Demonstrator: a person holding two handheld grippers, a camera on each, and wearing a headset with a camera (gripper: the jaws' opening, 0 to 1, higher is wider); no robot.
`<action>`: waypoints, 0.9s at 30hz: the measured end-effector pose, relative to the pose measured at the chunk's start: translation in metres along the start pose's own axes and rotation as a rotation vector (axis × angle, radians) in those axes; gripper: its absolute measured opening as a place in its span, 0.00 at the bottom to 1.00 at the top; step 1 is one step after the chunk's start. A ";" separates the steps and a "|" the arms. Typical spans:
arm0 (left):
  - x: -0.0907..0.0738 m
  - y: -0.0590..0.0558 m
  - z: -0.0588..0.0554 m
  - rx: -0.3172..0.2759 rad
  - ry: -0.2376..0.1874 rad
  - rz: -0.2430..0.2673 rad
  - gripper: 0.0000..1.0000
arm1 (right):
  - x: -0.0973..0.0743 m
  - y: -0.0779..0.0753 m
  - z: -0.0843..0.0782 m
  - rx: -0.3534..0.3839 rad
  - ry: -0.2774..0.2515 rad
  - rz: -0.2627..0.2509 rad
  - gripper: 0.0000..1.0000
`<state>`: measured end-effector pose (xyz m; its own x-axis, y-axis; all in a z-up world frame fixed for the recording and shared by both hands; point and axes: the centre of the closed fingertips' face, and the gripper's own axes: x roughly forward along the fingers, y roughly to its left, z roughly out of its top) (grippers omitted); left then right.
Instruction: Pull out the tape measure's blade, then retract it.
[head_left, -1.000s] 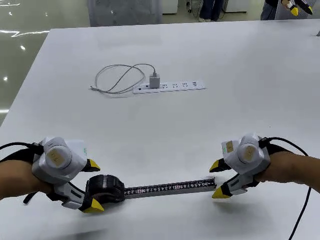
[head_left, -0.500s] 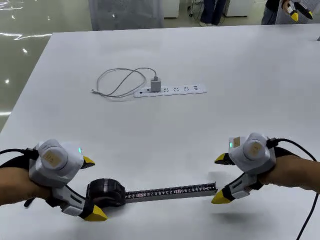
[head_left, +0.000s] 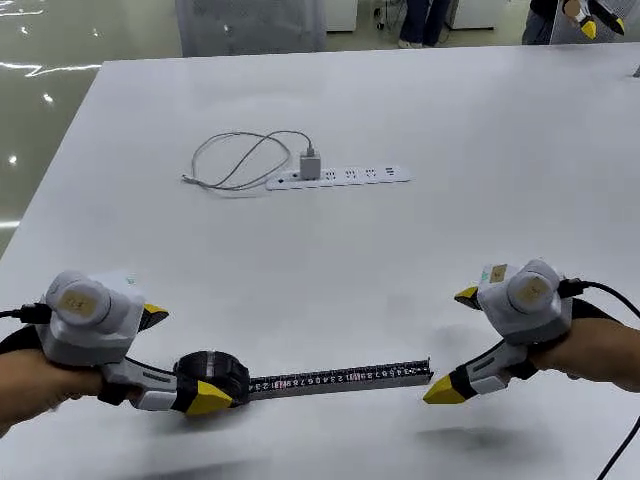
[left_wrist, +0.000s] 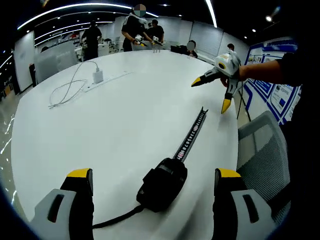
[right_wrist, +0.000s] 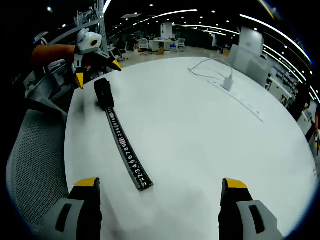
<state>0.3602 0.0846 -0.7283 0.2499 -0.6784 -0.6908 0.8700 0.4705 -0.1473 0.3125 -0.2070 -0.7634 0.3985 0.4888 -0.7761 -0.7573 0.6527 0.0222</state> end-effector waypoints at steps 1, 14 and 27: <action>-0.002 0.002 0.000 -0.001 -0.013 0.009 0.99 | -0.002 -0.001 0.000 0.001 -0.013 -0.006 0.99; -0.035 0.020 -0.029 -0.067 -0.127 0.211 0.99 | -0.031 0.004 -0.014 0.077 -0.116 -0.111 0.99; -0.063 0.009 -0.056 -0.066 -0.125 0.260 0.99 | -0.056 0.024 -0.033 0.121 -0.168 -0.173 0.99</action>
<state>0.3280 0.1629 -0.7262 0.5149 -0.5929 -0.6192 0.7416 0.6703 -0.0251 0.2548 -0.2376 -0.7405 0.6041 0.4467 -0.6599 -0.6076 0.7941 -0.0187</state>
